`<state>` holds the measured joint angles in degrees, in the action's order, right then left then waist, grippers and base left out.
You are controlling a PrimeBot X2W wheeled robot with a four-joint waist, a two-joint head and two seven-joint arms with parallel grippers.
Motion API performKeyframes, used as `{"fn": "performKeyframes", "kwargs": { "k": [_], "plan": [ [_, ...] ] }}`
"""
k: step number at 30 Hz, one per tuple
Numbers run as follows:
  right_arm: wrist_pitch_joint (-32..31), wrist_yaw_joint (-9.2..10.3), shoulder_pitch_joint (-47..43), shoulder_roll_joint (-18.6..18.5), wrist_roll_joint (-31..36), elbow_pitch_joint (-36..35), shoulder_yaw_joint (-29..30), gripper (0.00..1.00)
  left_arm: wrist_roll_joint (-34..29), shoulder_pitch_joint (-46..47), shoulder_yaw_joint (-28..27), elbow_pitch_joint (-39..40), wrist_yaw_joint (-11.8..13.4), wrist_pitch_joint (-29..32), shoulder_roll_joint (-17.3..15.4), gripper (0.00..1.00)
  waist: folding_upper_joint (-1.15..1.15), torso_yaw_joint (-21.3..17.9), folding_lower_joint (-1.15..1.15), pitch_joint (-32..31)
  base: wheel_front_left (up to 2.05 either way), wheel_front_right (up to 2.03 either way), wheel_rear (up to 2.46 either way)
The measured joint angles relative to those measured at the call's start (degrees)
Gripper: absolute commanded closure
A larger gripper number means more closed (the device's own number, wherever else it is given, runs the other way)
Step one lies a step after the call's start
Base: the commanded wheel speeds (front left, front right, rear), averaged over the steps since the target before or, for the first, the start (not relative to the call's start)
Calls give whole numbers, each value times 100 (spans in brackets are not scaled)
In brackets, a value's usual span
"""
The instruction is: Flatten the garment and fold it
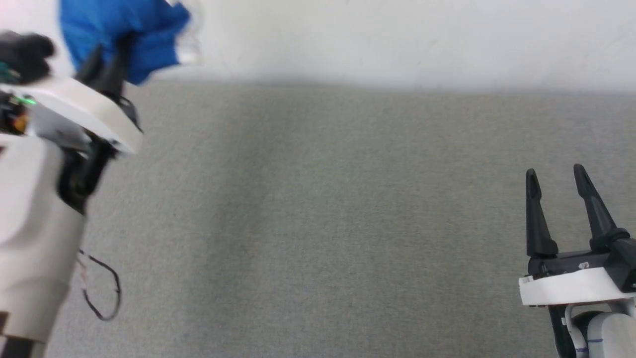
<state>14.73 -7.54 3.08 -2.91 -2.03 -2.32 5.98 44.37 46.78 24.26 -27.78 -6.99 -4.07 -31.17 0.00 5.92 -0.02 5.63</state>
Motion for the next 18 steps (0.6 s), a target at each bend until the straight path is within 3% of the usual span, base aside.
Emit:
{"fn": "performKeyframes", "kwargs": {
  "k": [12,18],
  "plan": [
    [0,0,-110,-4,-67,-3,70,0,-207,-798,724,843,111,151,442,100,0,-681,2,-202,0,0,0],
    [0,0,-135,-8,-159,15,103,0,-261,-1195,1466,1009,148,624,948,100,0,-1044,2,-132,0,0,0]
  ]
}}
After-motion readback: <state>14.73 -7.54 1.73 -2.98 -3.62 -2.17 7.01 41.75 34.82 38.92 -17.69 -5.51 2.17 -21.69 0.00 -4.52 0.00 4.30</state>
